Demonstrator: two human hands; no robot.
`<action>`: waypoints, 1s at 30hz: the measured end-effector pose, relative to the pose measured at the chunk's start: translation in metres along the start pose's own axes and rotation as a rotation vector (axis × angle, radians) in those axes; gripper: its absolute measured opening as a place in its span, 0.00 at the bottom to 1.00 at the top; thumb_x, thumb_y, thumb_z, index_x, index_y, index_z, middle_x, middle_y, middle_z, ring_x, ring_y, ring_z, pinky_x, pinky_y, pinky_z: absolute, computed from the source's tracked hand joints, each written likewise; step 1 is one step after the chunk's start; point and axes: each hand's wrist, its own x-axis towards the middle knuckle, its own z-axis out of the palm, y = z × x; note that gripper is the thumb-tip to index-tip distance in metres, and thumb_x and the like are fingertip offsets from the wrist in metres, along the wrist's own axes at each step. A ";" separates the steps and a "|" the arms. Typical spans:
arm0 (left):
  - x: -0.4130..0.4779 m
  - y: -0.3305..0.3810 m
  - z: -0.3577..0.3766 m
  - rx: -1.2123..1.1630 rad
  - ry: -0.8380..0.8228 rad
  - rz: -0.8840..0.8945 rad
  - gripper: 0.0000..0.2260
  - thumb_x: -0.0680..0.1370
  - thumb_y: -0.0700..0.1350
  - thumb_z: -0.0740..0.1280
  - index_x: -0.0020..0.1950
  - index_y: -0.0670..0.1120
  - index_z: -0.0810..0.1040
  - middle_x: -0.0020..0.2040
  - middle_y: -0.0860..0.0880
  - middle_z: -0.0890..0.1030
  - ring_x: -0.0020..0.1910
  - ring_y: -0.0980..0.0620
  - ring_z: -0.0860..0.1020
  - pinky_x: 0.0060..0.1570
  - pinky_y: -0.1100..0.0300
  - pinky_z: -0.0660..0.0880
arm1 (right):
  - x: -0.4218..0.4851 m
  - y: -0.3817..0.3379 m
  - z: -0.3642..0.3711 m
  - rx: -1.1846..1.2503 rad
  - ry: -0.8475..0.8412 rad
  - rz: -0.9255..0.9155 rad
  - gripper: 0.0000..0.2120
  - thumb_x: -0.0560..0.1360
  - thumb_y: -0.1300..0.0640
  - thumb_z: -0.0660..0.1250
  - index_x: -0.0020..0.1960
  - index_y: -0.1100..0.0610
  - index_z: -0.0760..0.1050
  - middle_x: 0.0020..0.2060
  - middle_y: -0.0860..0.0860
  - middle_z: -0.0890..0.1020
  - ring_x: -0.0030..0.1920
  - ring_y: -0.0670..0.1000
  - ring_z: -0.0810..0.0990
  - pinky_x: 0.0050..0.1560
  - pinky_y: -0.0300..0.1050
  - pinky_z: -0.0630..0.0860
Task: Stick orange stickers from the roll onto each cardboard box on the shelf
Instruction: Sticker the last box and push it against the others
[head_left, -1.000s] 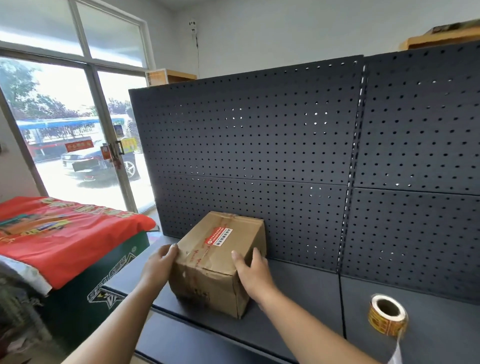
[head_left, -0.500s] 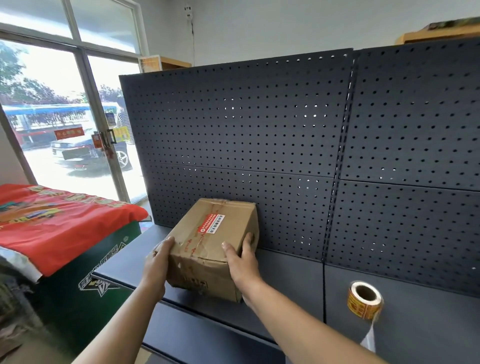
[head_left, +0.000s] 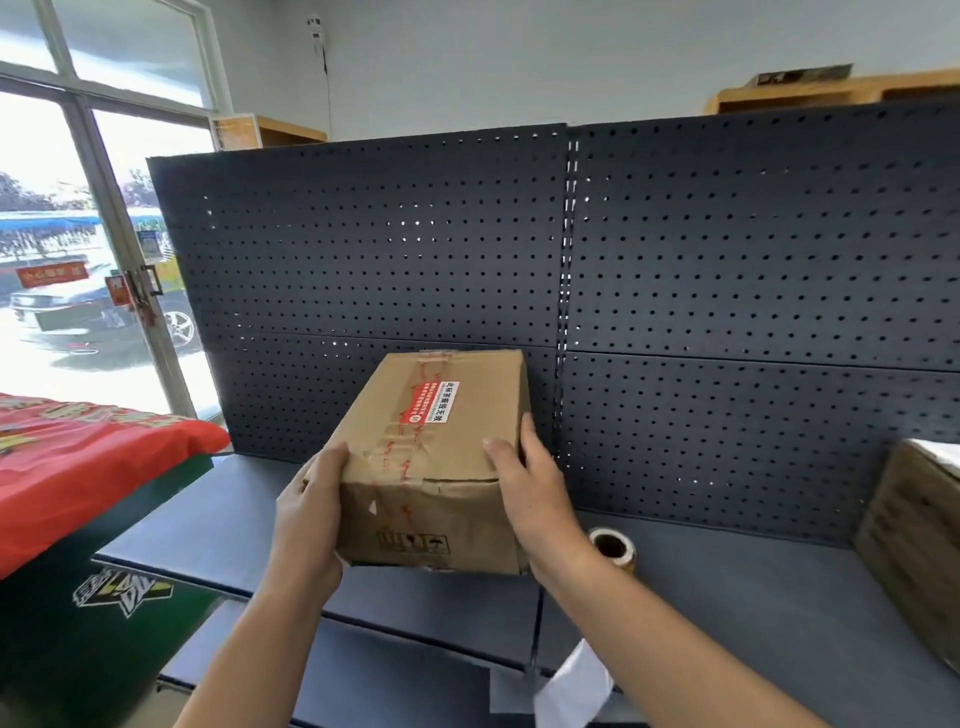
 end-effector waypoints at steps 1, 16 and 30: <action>-0.011 0.000 0.011 -0.006 -0.023 -0.005 0.08 0.82 0.54 0.66 0.51 0.52 0.80 0.44 0.47 0.82 0.37 0.53 0.78 0.28 0.61 0.73 | -0.005 -0.004 -0.017 -0.006 0.017 -0.005 0.44 0.67 0.28 0.60 0.81 0.34 0.52 0.72 0.42 0.74 0.73 0.53 0.70 0.74 0.60 0.68; -0.116 -0.052 0.155 0.091 -0.263 0.071 0.10 0.81 0.53 0.66 0.59 0.51 0.79 0.54 0.49 0.83 0.49 0.51 0.81 0.41 0.55 0.74 | -0.067 -0.009 -0.228 0.030 0.172 0.024 0.16 0.84 0.49 0.63 0.71 0.40 0.75 0.54 0.38 0.86 0.51 0.38 0.84 0.42 0.32 0.77; -0.183 -0.114 0.240 0.110 -0.464 -0.067 0.12 0.81 0.53 0.67 0.63 0.54 0.73 0.57 0.51 0.81 0.52 0.51 0.82 0.44 0.52 0.81 | -0.091 0.048 -0.345 0.025 0.293 0.148 0.16 0.84 0.49 0.60 0.71 0.42 0.74 0.60 0.42 0.84 0.62 0.46 0.81 0.57 0.44 0.74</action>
